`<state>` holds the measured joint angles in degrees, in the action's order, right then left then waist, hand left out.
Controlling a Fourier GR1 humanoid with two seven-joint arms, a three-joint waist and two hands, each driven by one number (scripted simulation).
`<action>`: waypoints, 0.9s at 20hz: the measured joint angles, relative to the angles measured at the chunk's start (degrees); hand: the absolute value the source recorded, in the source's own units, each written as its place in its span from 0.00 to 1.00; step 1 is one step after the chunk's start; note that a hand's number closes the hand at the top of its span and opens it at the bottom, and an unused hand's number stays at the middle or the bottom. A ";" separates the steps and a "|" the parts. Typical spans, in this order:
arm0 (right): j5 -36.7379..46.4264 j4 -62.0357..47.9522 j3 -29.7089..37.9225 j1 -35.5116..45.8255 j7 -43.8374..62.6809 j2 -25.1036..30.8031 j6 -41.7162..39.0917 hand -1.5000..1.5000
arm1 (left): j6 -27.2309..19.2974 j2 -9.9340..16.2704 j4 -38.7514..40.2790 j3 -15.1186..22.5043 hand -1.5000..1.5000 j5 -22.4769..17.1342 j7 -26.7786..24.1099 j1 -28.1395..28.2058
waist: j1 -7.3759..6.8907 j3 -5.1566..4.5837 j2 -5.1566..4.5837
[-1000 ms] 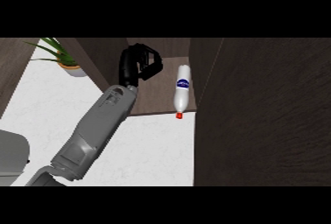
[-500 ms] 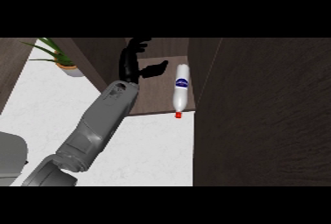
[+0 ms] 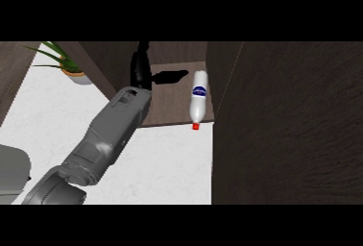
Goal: Pick up the bottled water, place it into the cabinet and close the cabinet
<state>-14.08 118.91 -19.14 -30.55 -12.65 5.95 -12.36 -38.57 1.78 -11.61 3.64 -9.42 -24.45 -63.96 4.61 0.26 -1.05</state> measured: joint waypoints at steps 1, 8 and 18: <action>-0.27 0.23 0.34 -0.21 0.05 0.19 -0.01 0.00 | 1.19 -0.01 -0.32 -0.55 0.00 -0.47 -1.07 0.05 | -0.05 -0.02 -0.03; 0.86 0.79 -0.44 -0.22 -0.21 -0.74 1.37 0.00 | 10.00 -0.66 -2.82 -4.80 0.00 -4.14 -8.87 0.36 | -0.97 -0.16 -0.16; 0.60 1.89 0.27 -3.23 -1.44 0.35 1.59 0.00 | 20.13 -1.96 -7.57 -2.80 0.00 -5.40 -14.73 3.15 | -2.61 0.10 0.42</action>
<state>-13.47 120.80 -18.87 -33.79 -14.09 6.31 -10.77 -18.45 -0.18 -19.17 0.85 -14.82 -39.18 -60.81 2.01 0.36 -0.62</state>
